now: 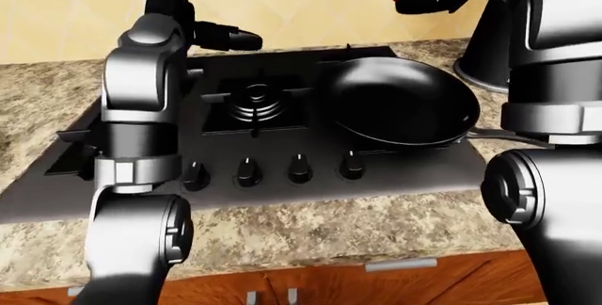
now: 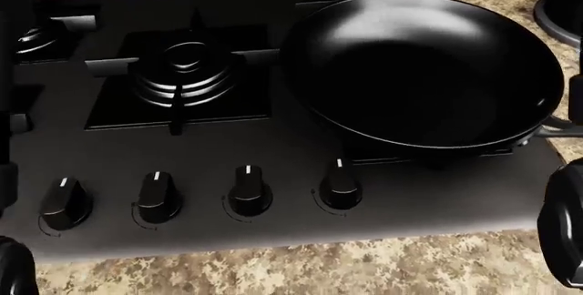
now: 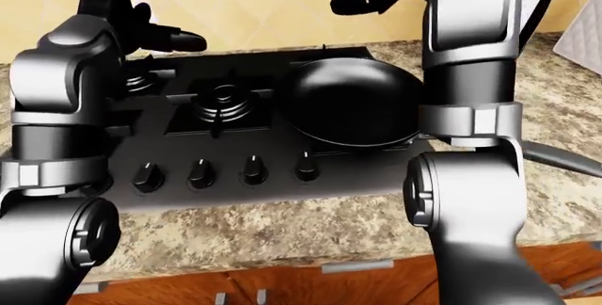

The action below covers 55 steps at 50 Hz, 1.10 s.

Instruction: Pick the tomato from the pan and place it on the plate.

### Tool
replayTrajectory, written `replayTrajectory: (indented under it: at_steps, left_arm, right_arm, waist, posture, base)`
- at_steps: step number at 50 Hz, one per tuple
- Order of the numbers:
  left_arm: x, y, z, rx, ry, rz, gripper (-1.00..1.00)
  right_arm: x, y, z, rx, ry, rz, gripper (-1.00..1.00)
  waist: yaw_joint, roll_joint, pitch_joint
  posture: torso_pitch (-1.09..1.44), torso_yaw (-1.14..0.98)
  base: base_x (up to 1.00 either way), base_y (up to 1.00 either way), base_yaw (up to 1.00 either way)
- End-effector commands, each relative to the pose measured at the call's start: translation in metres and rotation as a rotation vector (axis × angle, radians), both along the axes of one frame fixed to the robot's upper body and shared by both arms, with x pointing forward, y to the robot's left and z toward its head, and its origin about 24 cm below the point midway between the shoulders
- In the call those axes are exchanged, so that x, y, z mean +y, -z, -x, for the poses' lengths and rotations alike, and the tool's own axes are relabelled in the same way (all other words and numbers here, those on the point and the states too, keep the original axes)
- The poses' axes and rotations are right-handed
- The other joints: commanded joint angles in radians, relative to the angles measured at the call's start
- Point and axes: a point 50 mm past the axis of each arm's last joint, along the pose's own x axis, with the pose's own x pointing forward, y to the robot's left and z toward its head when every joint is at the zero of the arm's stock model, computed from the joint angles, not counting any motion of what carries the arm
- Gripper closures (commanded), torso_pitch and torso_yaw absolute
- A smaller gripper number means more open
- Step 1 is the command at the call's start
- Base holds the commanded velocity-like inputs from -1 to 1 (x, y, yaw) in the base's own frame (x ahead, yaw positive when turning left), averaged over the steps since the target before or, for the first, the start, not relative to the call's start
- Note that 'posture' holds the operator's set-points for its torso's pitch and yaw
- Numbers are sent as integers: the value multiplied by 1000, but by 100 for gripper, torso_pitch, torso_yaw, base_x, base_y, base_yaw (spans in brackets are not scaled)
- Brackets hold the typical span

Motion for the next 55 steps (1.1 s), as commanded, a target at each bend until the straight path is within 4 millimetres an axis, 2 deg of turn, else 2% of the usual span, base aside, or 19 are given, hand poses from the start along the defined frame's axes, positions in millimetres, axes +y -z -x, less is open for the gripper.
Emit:
replayTrajectory:
  at_steps: [1,3,13,15,17,18,21,26,29,31,32,34,44,46,47,48,49,50,55]
  left_arm:
    - [-2,-22,5,-88,1,-8,-100]
    - [-3,-22,5,-88,3,-10,-100]
    - [-5,-21,6,-86,5,-18,-100]
    - [-6,-22,6,-87,6,-19,-100]
    - [-7,-23,6,-88,7,-20,-100]
    - [-7,-24,7,-89,7,-20,-100]
    - [-8,-23,6,-89,9,-19,-100]
    - [-6,-25,7,-91,7,-18,-100]
    - [-7,-22,6,-87,7,-18,-100]
    - [-7,-24,7,-90,9,-19,-100]
    - [-8,-25,8,-92,9,-19,-100]
    - [-7,-25,8,-91,8,-19,-100]
    - [-7,-25,8,-90,9,-20,-100]
    - [-8,-25,9,-91,9,-20,-100]
    - [-8,-25,9,-91,10,-20,-100]
    - [-8,-25,9,-91,9,-21,-100]
    - [-8,-25,9,-91,9,-21,-100]
    - [-8,-25,9,-91,10,-21,-100]
    - [-9,-25,9,-91,11,-22,-100]
  right_arm:
    - [2,-21,9,-89,-12,8,100]
    - [1,-20,9,-85,-10,10,100]
    - [1,-22,11,-84,-15,19,100]
    - [1,-22,11,-84,-16,18,100]
    - [0,-22,12,-86,-15,18,100]
    - [1,-22,12,-84,-22,21,100]
    - [1,-23,11,-82,-19,26,100]
    - [3,-25,11,-83,-21,32,100]
    - [2,-26,12,-84,-19,33,100]
    - [1,-26,12,-85,-18,31,100]
    - [1,-26,12,-84,-19,31,100]
    - [1,-25,13,-85,-20,31,100]
    - [0,-24,14,-85,-20,29,100]
    - [1,-25,14,-85,-21,30,100]
    - [1,-25,14,-87,-23,31,100]
    - [0,-25,14,-86,-23,32,100]
    - [0,-26,14,-87,-23,32,100]
    - [0,-26,14,-87,-23,32,100]
    - [-1,-25,15,-87,-21,32,100]
  waist:
    - [-3,-5,-29]
    - [-10,-3,-24]
    - [-12,-78,-26]
    - [-10,-100,-26]
    - [-6,-149,-32]
    - [-6,-129,-29]
    - [1,-132,-38]
    - [14,-79,-42]
    - [7,-27,-28]
    - [-6,26,-25]
    - [2,-21,-23]
    - [-5,-11,-21]
    - [-13,-90,-21]
    - [-10,-133,-26]
    - [-9,-171,-40]
    - [-12,-122,-23]
    - [-2,-143,-34]
    - [-2,-142,-41]
    - [8,-105,-35]
  posture:
    - [0,0]
    - [0,0]
    - [0,0]
    - [0,0]
    - [0,0]
    - [0,0]
    - [0,0]
    - [0,0]
    - [0,0]
    - [0,0]
    - [0,0]
    - [0,0]
    - [0,0]
    - [0,0]
    - [0,0]
    - [0,0]
    - [0,0]
    - [0,0]
    - [0,0]
  base:
    - [0,25,0]
    - [0,26,0]
    - [0,24,0]
    - [0,24,0]
    - [0,25,0]
    - [0,24,0]
    - [0,24,0]
    - [0,24,0]
    - [0,22,0]
    - [0,21,0]
    - [0,22,0]
    - [0,22,0]
    - [0,22,0]
    - [0,22,0]
    - [0,21,0]
    - [0,22,0]
    - [0,22,0]
    - [0,23,0]
    - [0,24,0]
